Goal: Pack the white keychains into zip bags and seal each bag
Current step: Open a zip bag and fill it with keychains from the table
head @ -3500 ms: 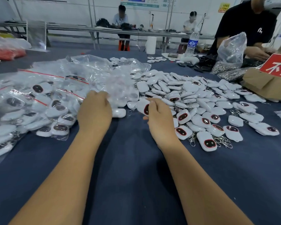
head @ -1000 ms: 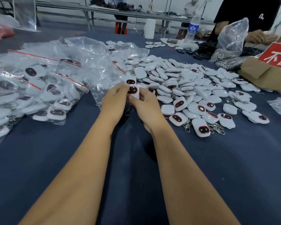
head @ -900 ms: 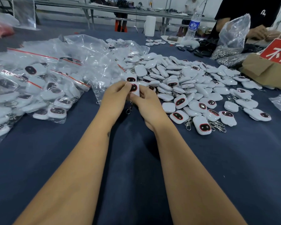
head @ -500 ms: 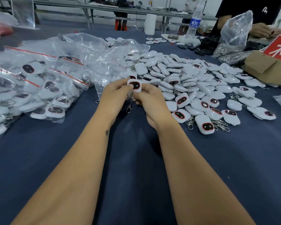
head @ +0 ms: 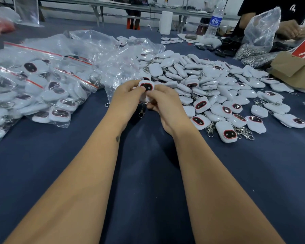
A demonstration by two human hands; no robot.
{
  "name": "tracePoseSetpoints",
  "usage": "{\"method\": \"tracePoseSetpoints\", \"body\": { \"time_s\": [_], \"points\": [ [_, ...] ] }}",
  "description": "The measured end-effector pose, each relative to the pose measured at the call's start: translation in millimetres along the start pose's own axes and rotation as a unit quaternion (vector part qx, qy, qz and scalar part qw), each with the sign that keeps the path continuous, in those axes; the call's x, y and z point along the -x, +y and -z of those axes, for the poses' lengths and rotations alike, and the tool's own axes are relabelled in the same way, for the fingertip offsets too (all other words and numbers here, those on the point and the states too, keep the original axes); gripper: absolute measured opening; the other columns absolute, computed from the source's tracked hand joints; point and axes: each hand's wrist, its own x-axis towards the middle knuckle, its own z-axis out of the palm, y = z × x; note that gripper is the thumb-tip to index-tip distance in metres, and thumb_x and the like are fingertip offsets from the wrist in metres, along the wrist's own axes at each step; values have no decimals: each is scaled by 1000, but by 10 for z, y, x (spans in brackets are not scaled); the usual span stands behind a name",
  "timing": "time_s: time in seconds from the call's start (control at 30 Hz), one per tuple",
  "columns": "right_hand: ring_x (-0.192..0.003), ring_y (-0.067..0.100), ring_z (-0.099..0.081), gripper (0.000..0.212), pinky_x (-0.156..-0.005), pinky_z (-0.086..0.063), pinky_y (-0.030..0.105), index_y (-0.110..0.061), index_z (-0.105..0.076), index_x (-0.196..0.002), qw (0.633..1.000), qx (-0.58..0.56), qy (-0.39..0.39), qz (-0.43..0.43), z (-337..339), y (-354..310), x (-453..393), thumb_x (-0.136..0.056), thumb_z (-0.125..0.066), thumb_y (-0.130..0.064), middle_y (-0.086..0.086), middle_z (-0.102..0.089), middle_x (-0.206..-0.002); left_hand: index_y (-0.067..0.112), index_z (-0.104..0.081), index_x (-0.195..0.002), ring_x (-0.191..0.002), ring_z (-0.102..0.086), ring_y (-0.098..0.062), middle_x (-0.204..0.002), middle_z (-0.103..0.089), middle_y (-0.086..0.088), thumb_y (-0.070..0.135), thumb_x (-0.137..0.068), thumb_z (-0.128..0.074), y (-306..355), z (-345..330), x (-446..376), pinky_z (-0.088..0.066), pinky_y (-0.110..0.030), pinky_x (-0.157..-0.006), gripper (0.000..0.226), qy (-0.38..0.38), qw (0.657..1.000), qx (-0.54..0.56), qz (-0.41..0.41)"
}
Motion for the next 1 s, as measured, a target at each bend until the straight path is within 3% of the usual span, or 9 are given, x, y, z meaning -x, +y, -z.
{"method": "tracePoseSetpoints", "body": {
  "time_s": [0.2,0.37,0.57,0.73,1.0],
  "points": [
    [-81,13,-63,21,-65,-50,21,-17,-68,-95,999,-31,-3,-11,7,15,1,-97,-49,-8,2,-68,-85,22,-72,-100,-69,-66,2,-86,-71,5,9,-95,-53,11,4,20,-51,-13,-64,24,-4,1000,12,-6],
    [-83,14,-65,21,-69,-52,23,-18,-69,-93,999,-44,1,-12,17,-6,16,-97,-50,-9,1,-69,-83,21,-71,-106,-73,-67,2,-90,-72,3,8,-96,-52,-1,25,20,-51,-13,-65,25,-18,1000,7,-17],
    [-84,15,-67,21,-67,-52,23,-21,-67,-91,1000,-17,10,-3,15,4,19,-98,-49,-12,3,-71,-89,21,-69,-118,-84,-69,-8,-102,-73,-4,7,-97,-53,-28,45,10,-56,-22,-79,29,-42,999,6,-12],
    [-88,19,-64,22,-61,-49,22,-22,-67,-88,1000,21,19,7,2,32,10,-98,-49,-15,9,-69,-96,23,-69,-117,-82,-63,-9,-103,-70,-4,11,-96,-55,-30,51,8,-53,-20,-73,28,-37,999,-16,-10],
    [-77,10,-66,23,-67,-53,22,-18,-67,-91,1000,-2,7,-2,17,24,26,-99,-48,-8,-2,-70,-80,22,-68,-119,-80,-67,-6,-101,-72,-1,10,-96,-54,-36,47,-2,-54,-23,-75,30,-28,1000,-12,-3]
  ]
}}
